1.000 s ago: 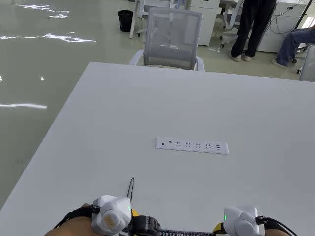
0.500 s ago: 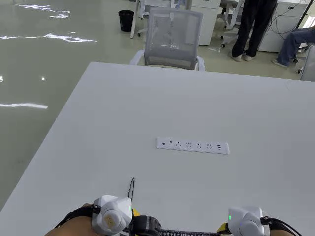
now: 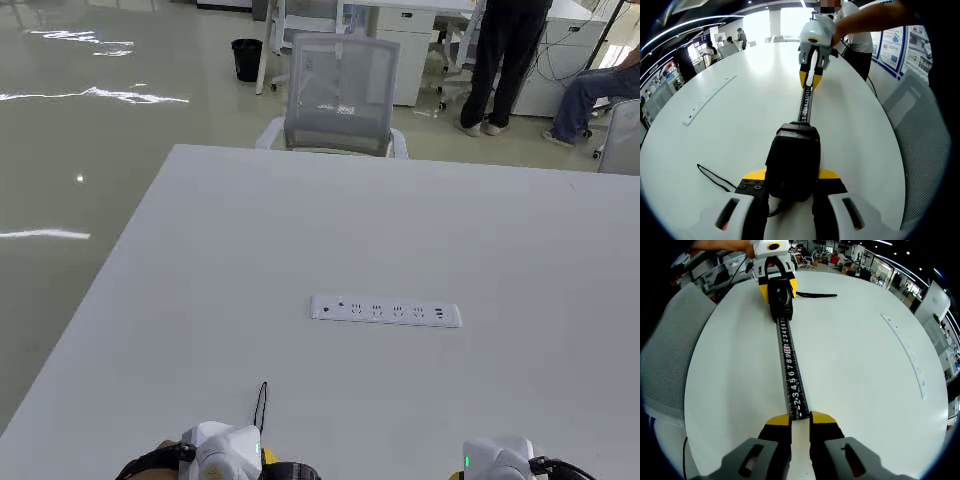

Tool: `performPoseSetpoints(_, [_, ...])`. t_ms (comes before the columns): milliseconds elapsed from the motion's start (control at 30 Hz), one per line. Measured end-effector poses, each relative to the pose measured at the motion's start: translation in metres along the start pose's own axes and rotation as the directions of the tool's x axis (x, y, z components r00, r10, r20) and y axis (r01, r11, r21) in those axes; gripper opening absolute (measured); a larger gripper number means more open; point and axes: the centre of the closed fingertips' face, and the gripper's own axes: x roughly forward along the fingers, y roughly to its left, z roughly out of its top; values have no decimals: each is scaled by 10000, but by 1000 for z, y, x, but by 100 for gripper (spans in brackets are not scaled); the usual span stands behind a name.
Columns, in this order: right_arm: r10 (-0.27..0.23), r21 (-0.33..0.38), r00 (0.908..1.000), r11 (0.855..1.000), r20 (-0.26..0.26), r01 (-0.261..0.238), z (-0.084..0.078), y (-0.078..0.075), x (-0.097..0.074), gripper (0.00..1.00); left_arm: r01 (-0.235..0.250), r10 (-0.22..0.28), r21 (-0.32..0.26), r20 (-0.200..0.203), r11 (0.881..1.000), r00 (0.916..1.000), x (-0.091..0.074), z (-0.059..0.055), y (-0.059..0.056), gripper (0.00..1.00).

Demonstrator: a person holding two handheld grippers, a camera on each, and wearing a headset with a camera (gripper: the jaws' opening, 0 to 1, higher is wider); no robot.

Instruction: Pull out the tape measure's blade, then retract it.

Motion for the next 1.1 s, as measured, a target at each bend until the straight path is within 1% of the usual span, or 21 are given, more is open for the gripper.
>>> performPoseSetpoints(367, [-39,-31,9999,10000,-108,39,-5,-2,0,10,-56,56,-69,-2,10000,10000,0,0,0,29])
performPoseSetpoints(567, [-85,14,9999,10000,-130,85,-10,-3,-2,11,-42,43,-70,31,10000,10000,0,0,0,29])
performPoseSetpoints(1100, [-132,46,9996,9999,-252,133,-16,-3,-10,11,-26,26,-79,76,10000,10000,0,0,1,29])
